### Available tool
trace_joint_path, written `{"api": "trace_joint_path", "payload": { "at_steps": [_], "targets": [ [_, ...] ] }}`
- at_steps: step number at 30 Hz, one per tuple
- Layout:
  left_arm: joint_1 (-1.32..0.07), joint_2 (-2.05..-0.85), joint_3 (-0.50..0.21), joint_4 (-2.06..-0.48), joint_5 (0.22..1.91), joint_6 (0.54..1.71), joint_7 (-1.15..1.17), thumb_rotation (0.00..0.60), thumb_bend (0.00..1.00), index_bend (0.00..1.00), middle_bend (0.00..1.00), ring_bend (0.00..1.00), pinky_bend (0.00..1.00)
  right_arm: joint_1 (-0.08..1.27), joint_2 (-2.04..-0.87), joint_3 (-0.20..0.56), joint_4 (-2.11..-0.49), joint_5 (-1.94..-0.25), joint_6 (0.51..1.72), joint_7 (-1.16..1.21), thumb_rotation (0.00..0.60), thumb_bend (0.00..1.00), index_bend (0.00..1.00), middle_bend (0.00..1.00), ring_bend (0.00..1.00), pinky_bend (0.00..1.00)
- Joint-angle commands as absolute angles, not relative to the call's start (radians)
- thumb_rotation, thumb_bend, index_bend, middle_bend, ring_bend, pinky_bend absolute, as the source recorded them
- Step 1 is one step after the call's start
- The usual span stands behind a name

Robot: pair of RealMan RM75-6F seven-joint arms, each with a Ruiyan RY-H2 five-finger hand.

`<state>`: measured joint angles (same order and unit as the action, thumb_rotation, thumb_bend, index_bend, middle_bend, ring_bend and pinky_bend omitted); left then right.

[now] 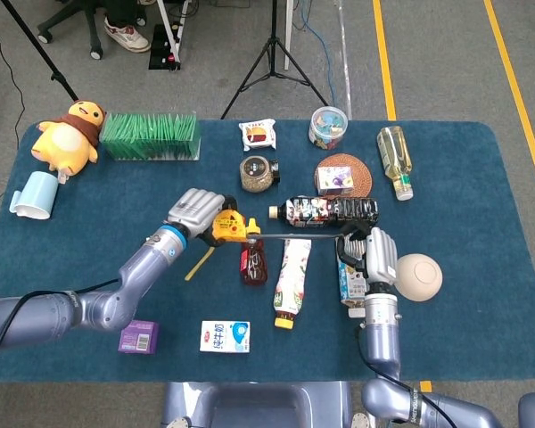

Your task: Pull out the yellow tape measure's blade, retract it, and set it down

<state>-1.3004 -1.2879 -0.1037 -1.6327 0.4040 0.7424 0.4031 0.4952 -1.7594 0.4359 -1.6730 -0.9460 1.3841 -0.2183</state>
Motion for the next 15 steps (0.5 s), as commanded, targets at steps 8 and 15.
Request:
{"api": "trace_joint_path", "payload": {
  "at_steps": [8,15],
  "targets": [
    [-1.356,-1.318,-0.128,-1.619,0.336,0.753,0.442,0.600,0.35,0.57,0.42,0.31,0.48,0.502,-1.742,0.421,-1.683,-0.947,1.341,-0.210,0.600,0.58,0.51,0.42,0.41,0.34],
    [-1.357,-1.319,-0.119,-1.616,0.330,0.747,0.446,0.600,0.35,0.57,0.42,0.31,0.48,0.498,-1.709,0.410,-1.691,-0.966,1.319,-0.192,0.600,0.49,0.24,0.29,0.27,0.24]
  ]
}}
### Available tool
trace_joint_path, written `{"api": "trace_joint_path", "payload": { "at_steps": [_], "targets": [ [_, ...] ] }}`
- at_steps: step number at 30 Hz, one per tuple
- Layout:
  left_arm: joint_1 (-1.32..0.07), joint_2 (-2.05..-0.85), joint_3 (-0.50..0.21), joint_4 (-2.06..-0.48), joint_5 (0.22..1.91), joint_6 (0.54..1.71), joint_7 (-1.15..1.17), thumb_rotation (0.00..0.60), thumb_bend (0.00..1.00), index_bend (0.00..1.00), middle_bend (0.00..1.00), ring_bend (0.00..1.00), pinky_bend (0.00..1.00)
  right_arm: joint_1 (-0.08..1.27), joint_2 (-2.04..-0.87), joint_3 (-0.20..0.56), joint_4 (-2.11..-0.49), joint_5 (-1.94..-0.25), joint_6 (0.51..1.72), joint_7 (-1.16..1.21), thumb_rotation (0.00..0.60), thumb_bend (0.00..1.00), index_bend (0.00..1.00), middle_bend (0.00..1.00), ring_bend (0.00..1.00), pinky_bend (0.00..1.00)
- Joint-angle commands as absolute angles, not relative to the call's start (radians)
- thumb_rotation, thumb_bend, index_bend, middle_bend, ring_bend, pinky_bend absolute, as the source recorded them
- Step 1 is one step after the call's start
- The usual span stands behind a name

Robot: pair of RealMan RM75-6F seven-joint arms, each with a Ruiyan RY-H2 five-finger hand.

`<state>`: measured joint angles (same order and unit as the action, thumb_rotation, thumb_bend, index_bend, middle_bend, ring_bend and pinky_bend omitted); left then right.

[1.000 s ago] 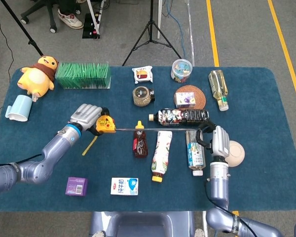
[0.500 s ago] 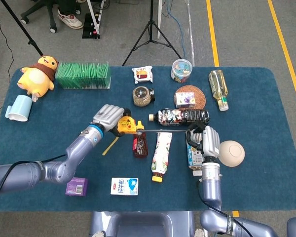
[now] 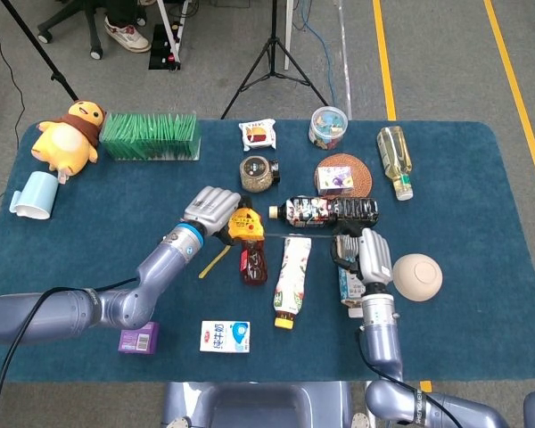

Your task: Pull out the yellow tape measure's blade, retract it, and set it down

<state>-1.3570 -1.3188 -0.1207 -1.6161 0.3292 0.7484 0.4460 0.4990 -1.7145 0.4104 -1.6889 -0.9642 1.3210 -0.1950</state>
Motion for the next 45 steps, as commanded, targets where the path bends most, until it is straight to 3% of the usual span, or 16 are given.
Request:
{"api": "trace_joint_path", "payload": {
  "at_steps": [1,6,12,26,45],
  "targets": [
    [-1.356,-1.318,-0.118,-1.616,0.333,0.746,0.446,0.600,0.35,0.57,0.42,0.31,0.48,0.497,-1.705,0.411,-1.693,-0.964,1.318,-0.191,0.600,0.48,0.22,0.28,0.26,0.22],
    [-1.349,-1.308,-0.115,-1.616,0.344,0.742,0.439,0.600,0.35,0.57,0.42,0.31,0.48,0.495,-1.682,0.405,-1.700,-0.954,1.306,-0.200,0.600,0.46,0.14,0.22,0.22,0.18],
    [-1.326,-1.274,-0.102,-1.633,0.370,0.746,0.431,0.600,0.35,0.57,0.42,0.31,0.48,0.487,-1.655,0.404,-1.698,-0.942,1.299,-0.194,0.600,0.46,0.11,0.20,0.20,0.17],
    [-1.183,-1.166,-0.041,-1.698,0.517,0.766,0.358,0.600,0.35,0.57,0.42,0.31,0.48,0.466,-1.633,0.382,-1.586,-1.009,1.327,-0.152,0.600,0.45,0.28,0.30,0.26,0.24],
    [-1.005,-1.183,0.022,-1.681,0.658,0.809,0.281,0.600,0.35,0.57,0.42,0.31,0.45,0.452,-1.564,0.325,-1.515,-1.091,1.303,-0.161,0.600,0.45,0.31,0.31,0.27,0.24]
  ]
}}
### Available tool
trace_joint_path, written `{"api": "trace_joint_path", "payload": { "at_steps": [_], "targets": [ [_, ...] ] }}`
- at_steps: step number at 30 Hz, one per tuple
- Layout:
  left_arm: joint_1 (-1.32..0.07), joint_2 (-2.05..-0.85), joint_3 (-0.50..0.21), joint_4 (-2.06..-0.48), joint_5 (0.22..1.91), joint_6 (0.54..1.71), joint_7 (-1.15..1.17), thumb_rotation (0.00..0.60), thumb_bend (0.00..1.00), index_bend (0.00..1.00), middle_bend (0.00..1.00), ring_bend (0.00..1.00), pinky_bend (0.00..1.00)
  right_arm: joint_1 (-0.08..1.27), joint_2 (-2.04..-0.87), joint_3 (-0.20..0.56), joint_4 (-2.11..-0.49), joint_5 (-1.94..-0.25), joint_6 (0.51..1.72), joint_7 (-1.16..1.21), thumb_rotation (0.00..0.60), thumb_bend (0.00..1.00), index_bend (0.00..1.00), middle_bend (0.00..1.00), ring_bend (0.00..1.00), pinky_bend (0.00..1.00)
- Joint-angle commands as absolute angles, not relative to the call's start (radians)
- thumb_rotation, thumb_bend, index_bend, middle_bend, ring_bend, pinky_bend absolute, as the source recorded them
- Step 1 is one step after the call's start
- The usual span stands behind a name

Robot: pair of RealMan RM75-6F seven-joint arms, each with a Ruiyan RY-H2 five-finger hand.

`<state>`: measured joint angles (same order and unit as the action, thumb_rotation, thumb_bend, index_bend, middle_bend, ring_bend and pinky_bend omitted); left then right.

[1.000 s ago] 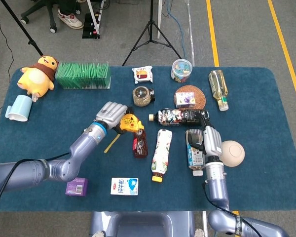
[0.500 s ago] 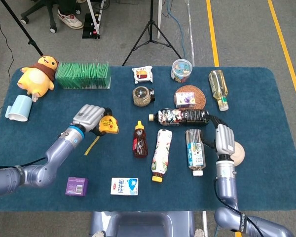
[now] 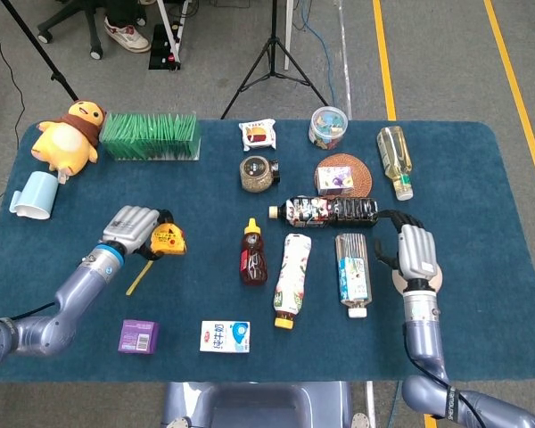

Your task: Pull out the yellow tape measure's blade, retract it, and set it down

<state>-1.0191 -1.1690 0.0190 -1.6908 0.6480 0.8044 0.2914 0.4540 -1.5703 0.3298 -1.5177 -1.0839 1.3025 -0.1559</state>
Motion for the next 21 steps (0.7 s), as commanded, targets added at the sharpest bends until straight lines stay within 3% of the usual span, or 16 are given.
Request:
{"api": "trace_joint_path", "payload": {
  "at_steps": [1,3,5,8,11,21],
  "targets": [
    [-0.997,-1.191,0.022,-1.676,0.661,0.809,0.276,0.600,0.35,0.57,0.42,0.31,0.45,0.451,-1.559,0.323,-1.515,-1.093,1.303,-0.162,0.600,0.45,0.31,0.31,0.27,0.24],
    [-0.986,-1.206,0.022,-1.664,0.668,0.807,0.271,0.600,0.34,0.56,0.42,0.30,0.43,0.446,-1.548,0.320,-1.517,-1.097,1.304,-0.161,0.600,0.45,0.31,0.31,0.27,0.24],
    [-0.978,-1.217,0.019,-1.654,0.671,0.803,0.268,0.599,0.31,0.48,0.38,0.23,0.39,0.440,-1.541,0.319,-1.522,-1.099,1.305,-0.153,0.600,0.45,0.31,0.31,0.27,0.24],
    [-0.985,-1.211,0.027,-1.656,0.634,0.767,0.283,0.574,0.25,0.28,0.20,0.06,0.28,0.433,-1.523,0.314,-1.527,-1.103,1.302,-0.150,0.599,0.45,0.31,0.32,0.27,0.24],
    [-0.977,-1.211,0.022,-1.659,0.630,0.777,0.285,0.539,0.22,0.17,0.10,0.00,0.22,0.432,-1.513,0.315,-1.531,-1.104,1.299,-0.150,0.599,0.45,0.31,0.32,0.27,0.24],
    [-0.897,-1.198,-0.008,-1.672,0.705,0.856,0.222,0.518,0.21,0.14,0.07,0.00,0.18,0.420,-1.485,0.299,-1.532,-1.115,1.296,-0.159,0.600,0.45,0.31,0.32,0.27,0.24]
  ]
}}
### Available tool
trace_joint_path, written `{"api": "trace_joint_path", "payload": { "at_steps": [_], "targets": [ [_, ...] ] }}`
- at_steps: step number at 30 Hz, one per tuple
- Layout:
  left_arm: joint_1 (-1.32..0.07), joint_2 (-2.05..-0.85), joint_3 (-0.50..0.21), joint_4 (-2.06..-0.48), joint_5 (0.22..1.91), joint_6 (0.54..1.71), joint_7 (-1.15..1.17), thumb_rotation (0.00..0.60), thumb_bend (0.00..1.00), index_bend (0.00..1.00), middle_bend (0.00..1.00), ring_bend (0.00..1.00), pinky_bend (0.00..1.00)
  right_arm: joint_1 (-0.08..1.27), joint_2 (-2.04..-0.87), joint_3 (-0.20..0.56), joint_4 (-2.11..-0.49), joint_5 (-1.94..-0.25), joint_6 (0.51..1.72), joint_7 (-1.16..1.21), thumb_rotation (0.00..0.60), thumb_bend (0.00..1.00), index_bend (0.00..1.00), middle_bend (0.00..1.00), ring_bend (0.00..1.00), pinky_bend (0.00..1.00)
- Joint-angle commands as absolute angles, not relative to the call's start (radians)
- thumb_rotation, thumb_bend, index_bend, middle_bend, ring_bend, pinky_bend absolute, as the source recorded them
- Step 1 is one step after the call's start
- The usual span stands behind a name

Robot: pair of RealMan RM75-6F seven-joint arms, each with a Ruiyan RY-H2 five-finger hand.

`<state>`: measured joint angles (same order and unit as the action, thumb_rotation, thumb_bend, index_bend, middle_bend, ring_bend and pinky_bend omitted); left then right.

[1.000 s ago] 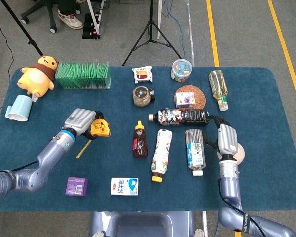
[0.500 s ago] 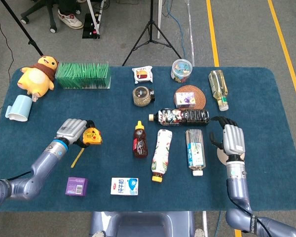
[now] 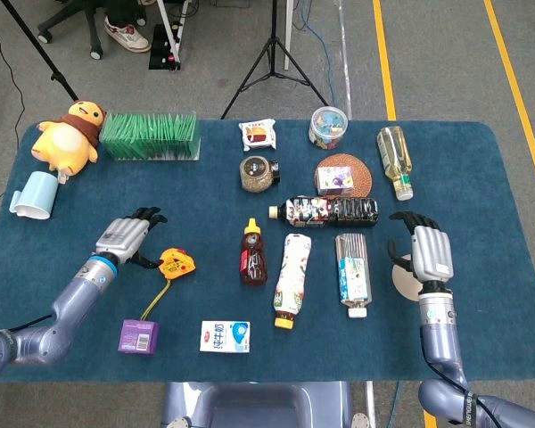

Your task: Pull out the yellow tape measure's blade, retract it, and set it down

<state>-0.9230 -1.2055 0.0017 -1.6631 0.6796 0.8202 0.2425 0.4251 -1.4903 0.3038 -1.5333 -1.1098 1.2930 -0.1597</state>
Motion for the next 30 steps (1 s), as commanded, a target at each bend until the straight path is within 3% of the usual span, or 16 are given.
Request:
{"api": "trace_joint_path", "payload": {
  "at_steps": [1,3,6,9,20,30],
  "targets": [
    [-0.883,-1.195,-0.010,-1.678,0.723,0.878,0.216,0.523,0.21,0.14,0.07,0.00,0.18,0.431,-1.448,0.335,-1.586,-1.168,1.344,-0.157,0.600,0.45,0.31,0.32,0.28,0.24],
    [-0.843,-1.187,-0.013,-1.696,0.767,0.945,0.202,0.532,0.21,0.14,0.07,0.00,0.18,0.428,-1.497,0.300,-1.465,-1.159,1.308,-0.107,0.600,0.45,0.31,0.32,0.28,0.24],
    [-0.779,-1.170,-0.006,-1.727,0.819,1.050,0.198,0.555,0.21,0.15,0.07,0.00,0.20,0.412,-1.492,0.276,-1.465,-1.191,1.319,-0.085,0.600,0.45,0.31,0.32,0.28,0.24],
    [-0.710,-1.158,0.002,-1.752,0.854,1.148,0.189,0.597,0.22,0.23,0.08,0.00,0.24,0.401,-1.477,0.264,-1.467,-1.185,1.309,-0.089,0.600,0.45,0.32,0.33,0.29,0.24],
    [-0.464,-1.103,0.065,-1.770,1.050,1.445,0.120,0.600,0.23,0.40,0.22,0.10,0.30,0.357,-1.456,0.228,-1.453,-1.198,1.347,-0.133,0.600,0.45,0.41,0.39,0.34,0.27],
    [-0.297,-1.078,0.108,-1.740,1.170,1.571,0.058,0.600,0.23,0.42,0.24,0.11,0.31,0.293,-1.426,0.162,-1.478,-1.279,1.429,-0.175,0.600,0.45,0.43,0.41,0.35,0.29]
  ]
}}
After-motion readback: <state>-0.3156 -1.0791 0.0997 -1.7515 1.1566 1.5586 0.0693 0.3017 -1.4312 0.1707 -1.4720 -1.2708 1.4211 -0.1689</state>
